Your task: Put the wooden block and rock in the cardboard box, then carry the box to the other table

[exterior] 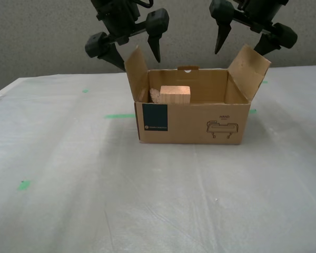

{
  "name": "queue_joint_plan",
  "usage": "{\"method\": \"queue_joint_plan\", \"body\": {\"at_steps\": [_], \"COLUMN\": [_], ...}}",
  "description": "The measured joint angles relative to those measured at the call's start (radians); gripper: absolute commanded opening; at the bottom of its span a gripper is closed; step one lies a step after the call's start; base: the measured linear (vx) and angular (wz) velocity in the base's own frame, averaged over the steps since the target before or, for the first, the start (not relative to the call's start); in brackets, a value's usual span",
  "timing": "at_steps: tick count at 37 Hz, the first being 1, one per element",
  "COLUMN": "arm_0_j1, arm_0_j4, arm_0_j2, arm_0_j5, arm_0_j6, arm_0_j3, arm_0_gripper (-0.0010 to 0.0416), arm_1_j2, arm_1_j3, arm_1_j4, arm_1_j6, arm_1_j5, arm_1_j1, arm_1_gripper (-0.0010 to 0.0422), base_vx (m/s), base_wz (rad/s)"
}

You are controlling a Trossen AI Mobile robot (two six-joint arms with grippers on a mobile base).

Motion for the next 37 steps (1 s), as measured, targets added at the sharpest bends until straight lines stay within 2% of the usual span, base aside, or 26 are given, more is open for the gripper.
{"method": "queue_joint_plan", "body": {"at_steps": [3, 6, 9, 16, 21, 30, 37], "arm_0_j1": [0.001, 0.001, 0.001, 0.000, 0.001, 0.001, 0.001], "arm_0_j4": [0.001, 0.000, -0.002, -0.031, -0.065, -0.102, -0.142], "arm_0_j2": [-0.020, -0.045, -0.077, -0.169, -0.257, -0.436, -0.559], "arm_0_j5": [0.008, 0.034, 0.040, 0.044, 0.045, 0.048, 0.048], "arm_0_j6": [-0.004, -0.013, -0.019, -0.034, -0.060, -0.072, -0.072], "arm_0_j3": [0.000, 0.002, 0.002, 0.002, 0.002, 0.001, 0.001], "arm_0_gripper": [0.0376, 0.0383, 0.0391, 0.0394, 0.0394, 0.0394, 0.0394], "arm_1_j2": [-0.022, -0.051, -0.086, -0.182, -0.263, -0.435, -0.558], "arm_1_j3": [0.000, 0.000, 0.001, 0.001, 0.000, -0.002, -0.009], "arm_1_j4": [0.002, 0.004, 0.005, -0.003, -0.028, -0.089, -0.146], "arm_1_j6": [0.010, 0.013, 0.024, 0.045, 0.076, 0.105, 0.122], "arm_1_j5": [-0.011, -0.047, -0.066, -0.073, -0.078, -0.159, -0.166], "arm_1_j1": [0.000, 0.000, 0.000, 0.000, 0.000, -0.001, -0.001], "arm_1_gripper": [0.0392, 0.0399, 0.0400, 0.0398, 0.0398, 0.0398, 0.0398], "base_vx": [0.000, 0.000, 0.000, 0.000, 0.000, 0.000, 0.000], "base_wz": [0.000, 0.000, 0.000, 0.000, 0.000, 0.000, 0.000]}}
